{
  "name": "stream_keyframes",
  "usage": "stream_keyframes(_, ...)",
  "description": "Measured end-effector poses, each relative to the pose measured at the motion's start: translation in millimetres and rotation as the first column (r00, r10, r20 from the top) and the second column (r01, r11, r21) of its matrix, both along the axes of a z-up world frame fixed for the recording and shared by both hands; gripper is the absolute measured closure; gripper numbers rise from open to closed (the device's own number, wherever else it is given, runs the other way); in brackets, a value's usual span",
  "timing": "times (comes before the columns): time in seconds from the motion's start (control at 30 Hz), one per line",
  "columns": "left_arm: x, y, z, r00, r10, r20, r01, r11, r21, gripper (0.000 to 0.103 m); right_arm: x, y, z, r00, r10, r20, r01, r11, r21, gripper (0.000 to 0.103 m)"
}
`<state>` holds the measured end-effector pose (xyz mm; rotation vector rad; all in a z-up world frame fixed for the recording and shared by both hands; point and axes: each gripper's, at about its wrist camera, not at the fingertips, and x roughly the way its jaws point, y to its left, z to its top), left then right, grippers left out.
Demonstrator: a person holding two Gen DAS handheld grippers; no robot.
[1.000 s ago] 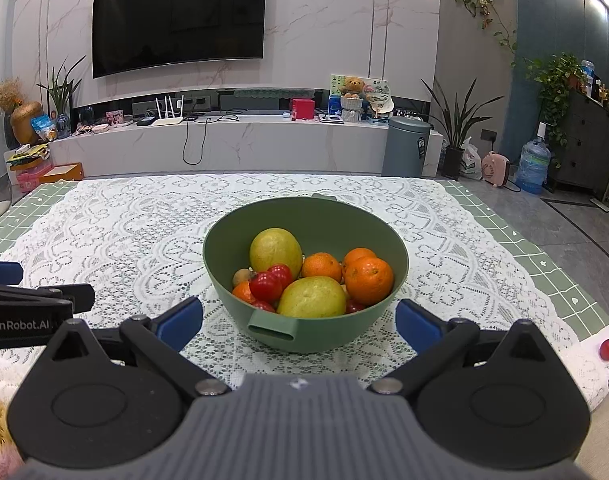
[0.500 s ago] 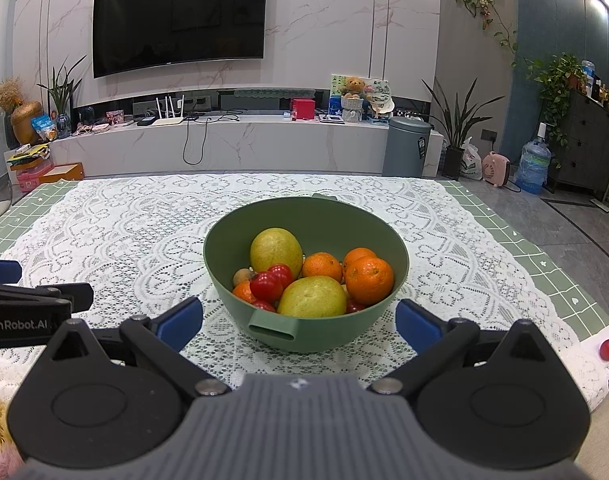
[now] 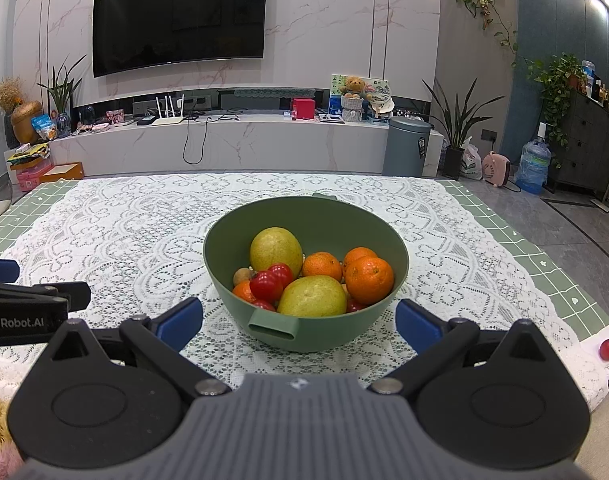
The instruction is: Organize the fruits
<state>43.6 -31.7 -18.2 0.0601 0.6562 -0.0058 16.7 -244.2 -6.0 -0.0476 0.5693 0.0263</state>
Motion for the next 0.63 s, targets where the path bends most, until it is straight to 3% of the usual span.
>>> stream_keyframes(0.63, -1.5, -4.1, 1.3, 1.0, -0.011, 0.008, 0.01, 1.0, 0.011, 0.001, -0.1, 0.2, 0.1, 1.0, 0.0, -0.001, 0.0, 1.0, 0.0, 0.004)
